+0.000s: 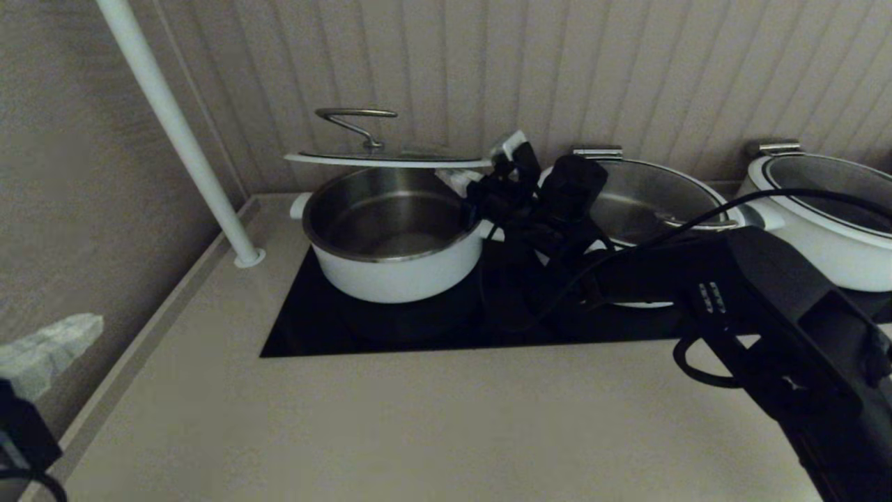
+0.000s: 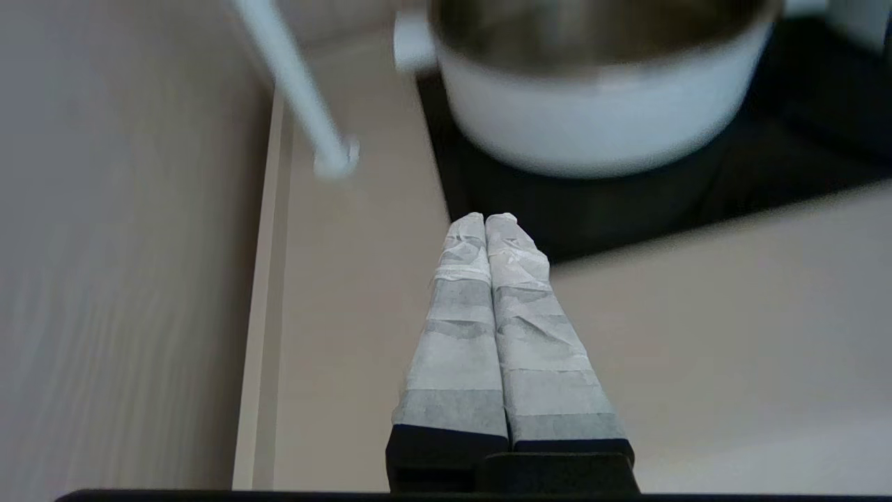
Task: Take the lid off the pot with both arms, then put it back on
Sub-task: Open the pot lid completely
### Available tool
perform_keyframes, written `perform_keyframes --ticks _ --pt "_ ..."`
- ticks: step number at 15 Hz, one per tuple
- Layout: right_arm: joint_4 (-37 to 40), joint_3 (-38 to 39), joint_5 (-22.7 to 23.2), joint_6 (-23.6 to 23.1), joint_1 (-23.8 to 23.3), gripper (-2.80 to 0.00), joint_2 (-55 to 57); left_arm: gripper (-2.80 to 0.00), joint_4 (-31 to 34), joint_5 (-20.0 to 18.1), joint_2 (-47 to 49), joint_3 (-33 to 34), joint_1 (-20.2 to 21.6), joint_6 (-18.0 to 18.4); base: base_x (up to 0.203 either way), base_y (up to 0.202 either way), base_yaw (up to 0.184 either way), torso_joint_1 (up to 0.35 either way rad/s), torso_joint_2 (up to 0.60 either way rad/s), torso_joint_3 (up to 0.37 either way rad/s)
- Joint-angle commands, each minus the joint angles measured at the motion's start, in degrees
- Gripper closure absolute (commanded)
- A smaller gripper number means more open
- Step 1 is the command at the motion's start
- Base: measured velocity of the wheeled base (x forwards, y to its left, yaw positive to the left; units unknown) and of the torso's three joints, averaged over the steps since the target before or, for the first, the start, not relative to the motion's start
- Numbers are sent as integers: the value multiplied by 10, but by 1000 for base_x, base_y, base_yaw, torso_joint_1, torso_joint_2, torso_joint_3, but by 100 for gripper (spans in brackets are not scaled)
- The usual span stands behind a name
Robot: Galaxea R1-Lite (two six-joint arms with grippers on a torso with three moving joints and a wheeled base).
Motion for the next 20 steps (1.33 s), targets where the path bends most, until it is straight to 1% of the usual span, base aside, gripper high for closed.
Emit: perform_keyframes --ticks 1,7,13,18,20 --pt "-3 -1 2 -1 1 0 3 0 -33 -1 95 -26 -1 1 0 0 0 0 0 0" --pt "-3 -1 2 -1 1 0 0 0 -95 -3 223 -129 -2 0 0 0 0 0 0 0" --pt "-3 -3 2 -1 2 0 -4 0 -102 -2 302 -168 -40 -6 0 0 0 0 0 0" --pt "-2 -7 2 -1 2 0 -4 0 -187 -2 400 -196 -71 -7 0 0 0 0 0 0" --pt "-2 -10 2 -1 3 0 -3 0 -194 -1 433 -214 -78 -8 0 0 0 0 0 0"
